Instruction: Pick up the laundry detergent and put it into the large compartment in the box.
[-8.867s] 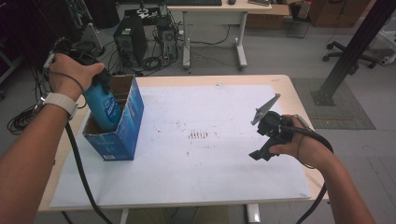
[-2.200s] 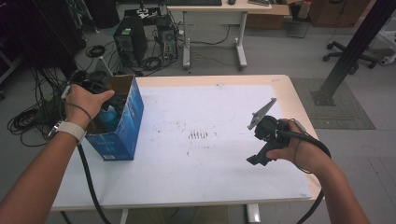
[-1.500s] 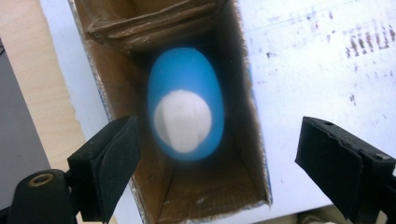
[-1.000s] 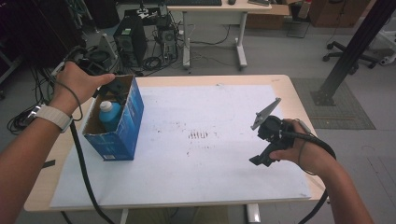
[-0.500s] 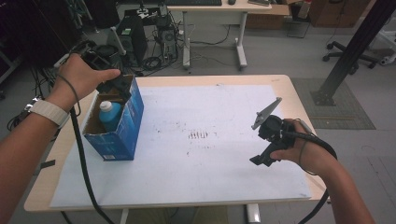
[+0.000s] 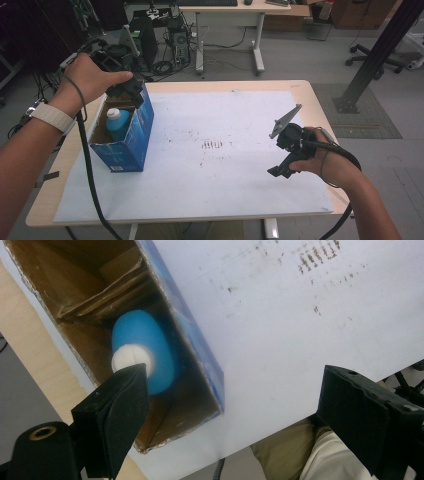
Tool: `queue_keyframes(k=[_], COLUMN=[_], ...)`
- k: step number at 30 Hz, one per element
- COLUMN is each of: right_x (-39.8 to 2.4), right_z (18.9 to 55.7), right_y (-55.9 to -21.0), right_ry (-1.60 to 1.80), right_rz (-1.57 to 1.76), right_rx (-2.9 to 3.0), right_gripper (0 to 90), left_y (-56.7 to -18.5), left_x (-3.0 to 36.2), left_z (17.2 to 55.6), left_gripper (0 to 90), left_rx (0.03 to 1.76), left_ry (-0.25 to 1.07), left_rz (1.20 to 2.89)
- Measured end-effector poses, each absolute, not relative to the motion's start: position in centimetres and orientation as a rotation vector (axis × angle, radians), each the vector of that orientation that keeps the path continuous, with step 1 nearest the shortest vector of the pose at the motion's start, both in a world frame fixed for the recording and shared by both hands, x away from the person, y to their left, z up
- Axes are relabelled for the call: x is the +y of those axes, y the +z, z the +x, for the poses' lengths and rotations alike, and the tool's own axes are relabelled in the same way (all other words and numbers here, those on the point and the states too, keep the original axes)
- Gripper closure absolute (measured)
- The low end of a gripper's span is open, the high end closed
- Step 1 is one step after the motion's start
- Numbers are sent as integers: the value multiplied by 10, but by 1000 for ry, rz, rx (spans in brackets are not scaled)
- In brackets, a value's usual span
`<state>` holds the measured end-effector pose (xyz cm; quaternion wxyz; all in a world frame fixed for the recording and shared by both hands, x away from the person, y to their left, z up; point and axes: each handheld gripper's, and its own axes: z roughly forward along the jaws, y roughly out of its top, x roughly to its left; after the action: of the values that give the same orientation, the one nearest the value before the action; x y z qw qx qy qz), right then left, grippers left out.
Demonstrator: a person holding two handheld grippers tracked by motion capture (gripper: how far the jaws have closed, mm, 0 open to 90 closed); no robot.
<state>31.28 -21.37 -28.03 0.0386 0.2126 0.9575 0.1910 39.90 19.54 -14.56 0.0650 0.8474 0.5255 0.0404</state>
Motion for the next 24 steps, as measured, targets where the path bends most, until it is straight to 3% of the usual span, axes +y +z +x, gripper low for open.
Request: queue_keyframes(k=[24], right_x=[-217], right_z=[312], right_y=[-281], right_ry=[594], right_rz=[664], right_rx=[2931], right_gripper=[95], left_y=[-141], left_x=[175], left_z=[397], left_gripper=[133], left_rx=[1303], left_ry=[58], left_rz=[2717])
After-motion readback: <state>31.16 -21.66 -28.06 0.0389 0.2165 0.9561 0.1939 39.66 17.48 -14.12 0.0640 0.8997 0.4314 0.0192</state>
